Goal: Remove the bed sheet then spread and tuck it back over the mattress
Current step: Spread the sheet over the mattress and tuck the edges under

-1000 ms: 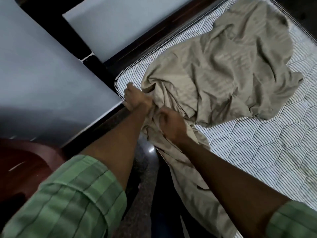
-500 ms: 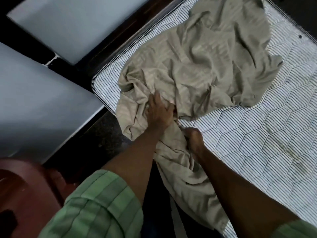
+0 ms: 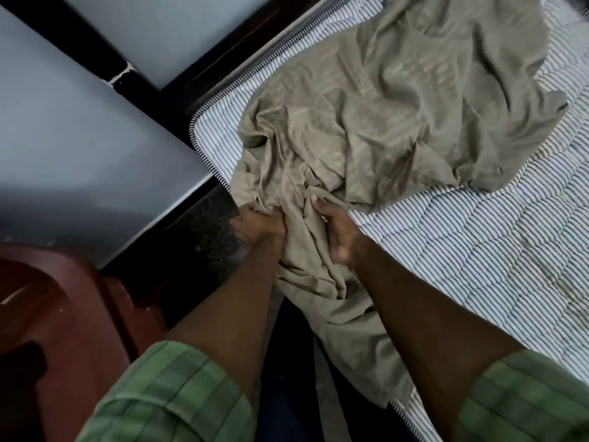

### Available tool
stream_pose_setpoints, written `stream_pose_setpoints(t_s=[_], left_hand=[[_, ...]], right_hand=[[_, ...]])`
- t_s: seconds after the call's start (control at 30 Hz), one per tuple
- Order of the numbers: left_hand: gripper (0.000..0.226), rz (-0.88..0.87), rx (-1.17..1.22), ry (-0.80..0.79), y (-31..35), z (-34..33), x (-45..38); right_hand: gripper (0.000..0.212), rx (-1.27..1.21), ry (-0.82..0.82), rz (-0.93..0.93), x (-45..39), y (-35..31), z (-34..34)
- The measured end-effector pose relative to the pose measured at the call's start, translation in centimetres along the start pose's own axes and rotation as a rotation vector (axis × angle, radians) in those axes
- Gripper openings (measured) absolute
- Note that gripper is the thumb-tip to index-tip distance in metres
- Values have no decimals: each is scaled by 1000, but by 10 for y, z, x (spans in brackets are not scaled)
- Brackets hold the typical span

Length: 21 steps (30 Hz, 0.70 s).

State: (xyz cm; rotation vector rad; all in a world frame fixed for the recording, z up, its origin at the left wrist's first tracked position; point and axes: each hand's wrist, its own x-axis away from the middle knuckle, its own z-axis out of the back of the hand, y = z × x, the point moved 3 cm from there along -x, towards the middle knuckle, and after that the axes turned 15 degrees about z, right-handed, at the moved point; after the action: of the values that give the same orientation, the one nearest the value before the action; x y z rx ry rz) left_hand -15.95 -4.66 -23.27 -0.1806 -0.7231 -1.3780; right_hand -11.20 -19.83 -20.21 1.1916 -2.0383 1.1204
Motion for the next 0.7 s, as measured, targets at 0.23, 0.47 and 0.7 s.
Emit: stream_pose_setpoints(t_s=[0.23, 0.47, 0.7], left_hand=[[12, -124, 10, -165, 22, 9, -7], [28, 210, 490, -144, 46, 28, -46], [39, 13, 611, -17, 78, 85, -73]], right_hand=[[40, -25, -73, 11, -19, 5, -26], [73, -114, 119, 173, -46, 30, -1], [33, -103, 329, 406, -19, 20, 39]])
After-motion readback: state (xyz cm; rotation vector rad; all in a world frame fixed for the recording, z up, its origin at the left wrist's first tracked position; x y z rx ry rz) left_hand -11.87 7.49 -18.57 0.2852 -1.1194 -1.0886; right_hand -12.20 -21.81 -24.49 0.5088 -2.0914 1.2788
